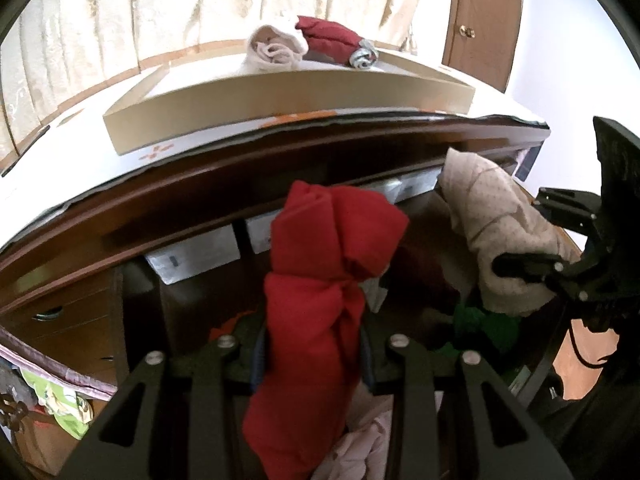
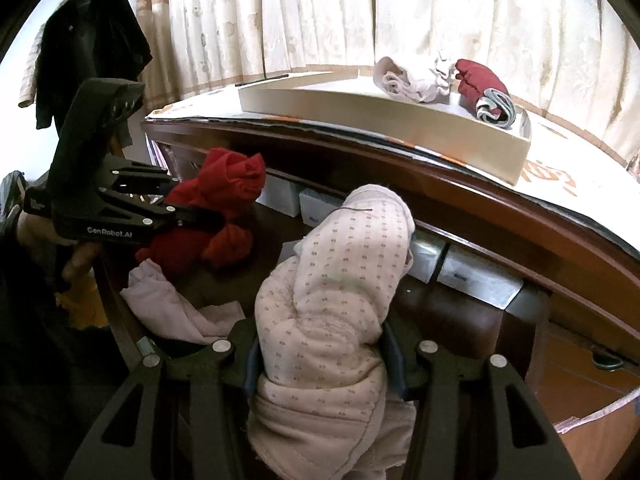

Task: Take underwear out of drawer
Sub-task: 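Lift both held garments up out of the drawer toward the tray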

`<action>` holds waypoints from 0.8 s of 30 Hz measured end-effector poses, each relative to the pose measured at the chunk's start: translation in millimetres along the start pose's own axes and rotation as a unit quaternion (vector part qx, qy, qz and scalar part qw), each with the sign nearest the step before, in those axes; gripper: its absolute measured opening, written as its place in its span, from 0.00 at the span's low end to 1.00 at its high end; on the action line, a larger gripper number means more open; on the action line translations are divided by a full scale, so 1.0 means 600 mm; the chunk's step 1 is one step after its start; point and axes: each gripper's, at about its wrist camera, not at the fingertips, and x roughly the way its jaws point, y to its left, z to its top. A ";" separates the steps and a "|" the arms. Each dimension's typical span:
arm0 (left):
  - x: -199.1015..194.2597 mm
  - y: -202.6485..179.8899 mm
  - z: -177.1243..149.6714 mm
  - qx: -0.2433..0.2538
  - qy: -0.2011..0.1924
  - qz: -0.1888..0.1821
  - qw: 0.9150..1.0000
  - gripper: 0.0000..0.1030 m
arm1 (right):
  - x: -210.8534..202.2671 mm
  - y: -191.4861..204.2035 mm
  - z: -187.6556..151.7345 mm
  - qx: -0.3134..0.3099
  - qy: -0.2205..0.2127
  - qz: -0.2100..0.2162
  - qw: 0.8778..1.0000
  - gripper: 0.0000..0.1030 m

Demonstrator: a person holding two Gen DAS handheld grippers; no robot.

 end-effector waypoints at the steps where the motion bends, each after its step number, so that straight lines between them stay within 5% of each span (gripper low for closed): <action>1: -0.003 -0.001 -0.001 -0.002 -0.005 -0.001 1.000 0.33 | -0.002 0.001 0.000 0.000 -0.004 0.000 1.000 0.50; 24: -0.046 -0.013 0.003 -0.007 -0.096 -0.004 0.995 0.33 | -0.036 0.002 0.007 -0.001 -0.074 -0.006 0.997 0.50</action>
